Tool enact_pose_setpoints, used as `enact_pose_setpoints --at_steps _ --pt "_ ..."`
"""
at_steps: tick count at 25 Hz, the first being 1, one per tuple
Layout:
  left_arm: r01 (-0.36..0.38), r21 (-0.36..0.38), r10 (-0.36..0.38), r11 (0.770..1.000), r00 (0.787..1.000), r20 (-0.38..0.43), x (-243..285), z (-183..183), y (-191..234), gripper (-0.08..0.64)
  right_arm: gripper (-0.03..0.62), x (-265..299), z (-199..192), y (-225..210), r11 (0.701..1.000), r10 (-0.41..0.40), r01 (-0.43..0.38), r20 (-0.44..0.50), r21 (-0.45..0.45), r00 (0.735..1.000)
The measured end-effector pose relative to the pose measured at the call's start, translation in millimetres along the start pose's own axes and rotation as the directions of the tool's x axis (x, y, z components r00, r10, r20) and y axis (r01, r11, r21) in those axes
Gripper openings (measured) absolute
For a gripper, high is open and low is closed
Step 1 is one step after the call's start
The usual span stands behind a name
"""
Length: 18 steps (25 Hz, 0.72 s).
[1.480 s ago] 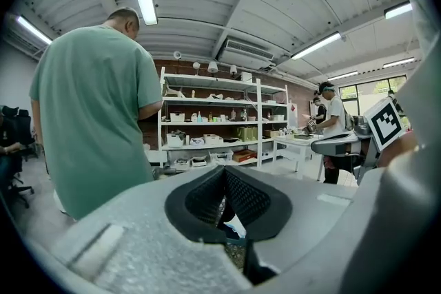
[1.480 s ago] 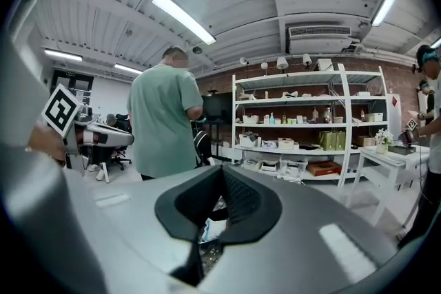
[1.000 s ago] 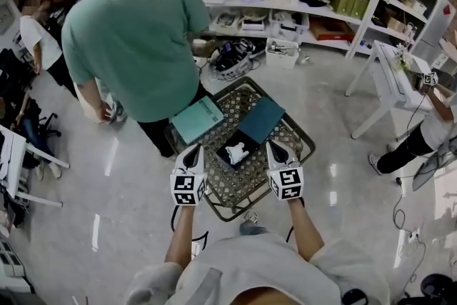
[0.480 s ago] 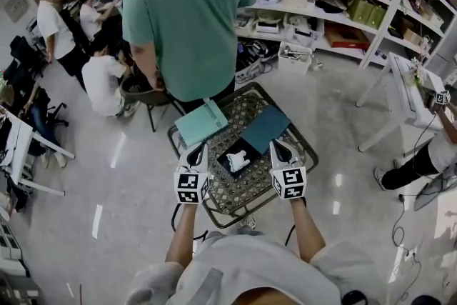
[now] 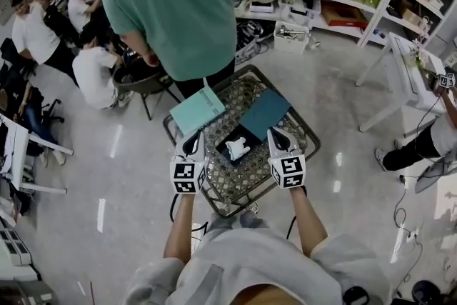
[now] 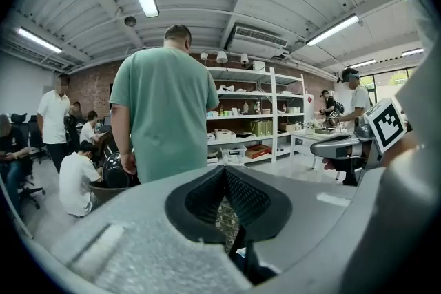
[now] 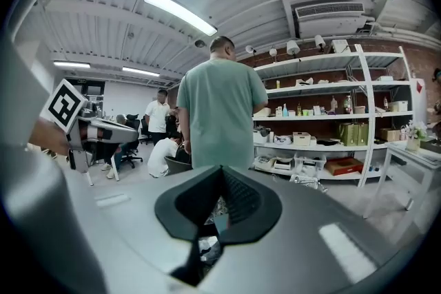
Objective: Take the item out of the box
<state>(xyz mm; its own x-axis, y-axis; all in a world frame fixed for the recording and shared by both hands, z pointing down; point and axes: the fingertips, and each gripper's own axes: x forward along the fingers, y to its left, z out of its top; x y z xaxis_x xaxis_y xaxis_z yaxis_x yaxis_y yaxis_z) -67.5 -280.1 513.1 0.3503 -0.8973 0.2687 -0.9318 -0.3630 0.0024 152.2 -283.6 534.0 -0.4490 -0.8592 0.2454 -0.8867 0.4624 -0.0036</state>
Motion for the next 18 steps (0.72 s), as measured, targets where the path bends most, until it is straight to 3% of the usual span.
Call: enact_pose_setpoints --at_steps 18 --pt "0.105 -0.034 -0.108 0.994 0.99 -0.089 35.3 -58.8 30.2 0.003 0.0 42.2 -59.6 31.6 0.999 -0.041 0.044 -0.148 0.018 0.988"
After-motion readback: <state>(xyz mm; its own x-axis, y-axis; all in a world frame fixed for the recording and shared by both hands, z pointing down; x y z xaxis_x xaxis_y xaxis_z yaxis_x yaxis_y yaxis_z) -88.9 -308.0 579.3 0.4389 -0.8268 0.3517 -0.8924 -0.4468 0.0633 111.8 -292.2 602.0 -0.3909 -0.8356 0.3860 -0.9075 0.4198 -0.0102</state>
